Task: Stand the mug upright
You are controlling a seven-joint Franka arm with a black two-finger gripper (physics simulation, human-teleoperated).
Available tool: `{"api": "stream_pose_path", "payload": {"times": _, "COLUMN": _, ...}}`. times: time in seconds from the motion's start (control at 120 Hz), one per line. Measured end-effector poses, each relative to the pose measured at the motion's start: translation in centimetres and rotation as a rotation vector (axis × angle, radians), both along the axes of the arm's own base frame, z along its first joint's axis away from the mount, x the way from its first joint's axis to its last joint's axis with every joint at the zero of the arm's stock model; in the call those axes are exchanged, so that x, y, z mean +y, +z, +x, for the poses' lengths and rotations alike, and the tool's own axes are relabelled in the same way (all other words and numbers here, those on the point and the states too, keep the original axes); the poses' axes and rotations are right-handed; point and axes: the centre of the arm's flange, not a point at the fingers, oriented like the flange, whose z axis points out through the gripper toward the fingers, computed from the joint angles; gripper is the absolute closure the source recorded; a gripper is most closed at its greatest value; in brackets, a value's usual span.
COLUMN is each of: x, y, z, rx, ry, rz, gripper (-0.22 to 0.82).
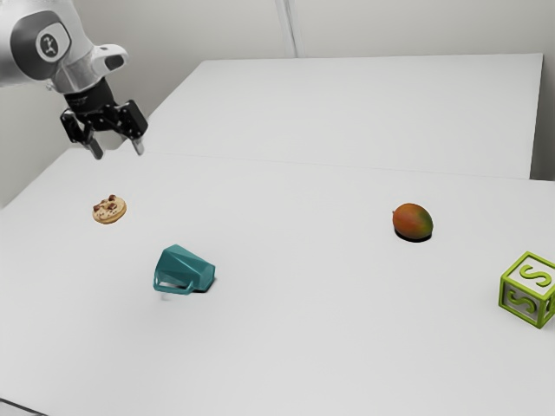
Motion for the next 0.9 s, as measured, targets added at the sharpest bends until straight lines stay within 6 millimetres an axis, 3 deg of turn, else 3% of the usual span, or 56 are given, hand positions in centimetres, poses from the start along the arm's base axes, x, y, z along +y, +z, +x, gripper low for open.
{"api": "stream_pose_path", "payload": {"times": 0.2, "x": 4.0, "y": -6.6, "z": -0.5, "rx": 0.091, "ry": 0.138, "rz": -0.218, "gripper": 0.0}}
{"api": "stream_pose_path", "payload": {"times": 0.492, "x": 7.1, "y": -15.6, "z": 0.2, "rx": 0.28, "ry": 0.208, "rz": -0.39, "gripper": 0.0}}
{"api": "stream_pose_path", "payload": {"times": 0.717, "x": 9.3, "y": -20.9, "z": 0.1, "rx": 0.391, "ry": 0.214, "rz": -0.501, "gripper": 0.0}}
{"api": "stream_pose_path", "payload": {"times": 0.9, "x": 11.0, "y": -23.3, "z": 1.5, "rx": 0.391, "ry": 0.196, "rz": -0.557, "gripper": 0.0}}
